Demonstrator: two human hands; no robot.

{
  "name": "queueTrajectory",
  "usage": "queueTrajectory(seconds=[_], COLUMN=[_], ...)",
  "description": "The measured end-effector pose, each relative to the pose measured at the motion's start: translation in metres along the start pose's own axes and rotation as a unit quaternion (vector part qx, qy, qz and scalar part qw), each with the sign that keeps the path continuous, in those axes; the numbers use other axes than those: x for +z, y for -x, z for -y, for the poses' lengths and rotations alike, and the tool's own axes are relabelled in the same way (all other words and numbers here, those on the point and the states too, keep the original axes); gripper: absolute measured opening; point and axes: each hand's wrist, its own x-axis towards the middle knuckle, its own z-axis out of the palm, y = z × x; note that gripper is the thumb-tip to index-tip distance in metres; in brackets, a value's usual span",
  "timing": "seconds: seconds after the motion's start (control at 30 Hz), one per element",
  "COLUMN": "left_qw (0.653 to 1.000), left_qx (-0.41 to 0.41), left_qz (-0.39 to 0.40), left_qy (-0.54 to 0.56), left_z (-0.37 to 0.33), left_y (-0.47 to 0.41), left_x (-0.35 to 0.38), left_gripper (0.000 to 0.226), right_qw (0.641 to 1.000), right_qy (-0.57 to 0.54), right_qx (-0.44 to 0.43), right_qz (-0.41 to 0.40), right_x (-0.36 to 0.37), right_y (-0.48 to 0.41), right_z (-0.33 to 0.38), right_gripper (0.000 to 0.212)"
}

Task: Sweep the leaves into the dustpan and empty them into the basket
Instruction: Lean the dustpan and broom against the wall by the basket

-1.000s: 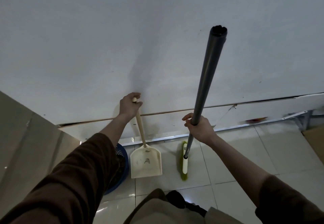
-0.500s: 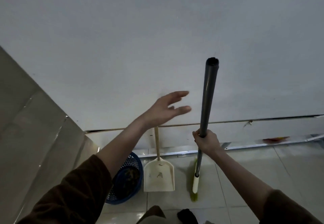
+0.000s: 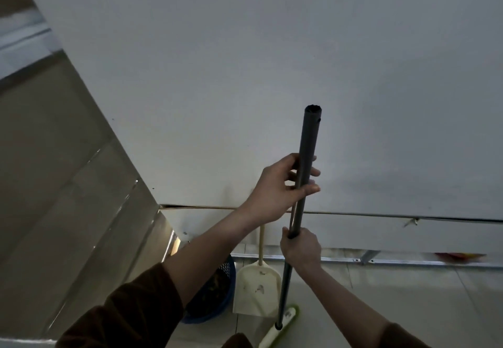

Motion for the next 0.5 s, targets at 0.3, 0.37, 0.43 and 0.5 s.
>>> queueTrajectory(seconds=[0.3, 0.37, 0.43, 0.5], left_qw=[0.999, 0.998, 0.996, 0.994], left_qx=[-0.015, -0.015, -0.013, -0.02], left_qz=[0.022, 0.04, 0.064, 0.075], left_qy=[-0.036, -0.045, -0.064, -0.071], left_z=[0.004, 0.004, 0.004, 0.005], left_y=[0.003, -0.001, -0.007, -0.015], left_x=[-0.041, -0.049, -0.056, -0.061], left_gripper=[0.044, 0.048, 0.051, 0.053], right_qw=[0.993, 0.989, 0.986, 0.982], right_qy=[-0.01, -0.003, 0.002, -0.002], right_qx=[-0.049, -0.057, -0.063, -0.071], right_qz=[0.108, 0.135, 0.153, 0.174], right_x=[0.018, 0.019, 0.02, 0.02], right_y=[0.006, 0.002, -0.002, -0.006], right_z=[0.021, 0.024, 0.027, 0.031], right_gripper=[0.029, 0.03, 0.031, 0.033])
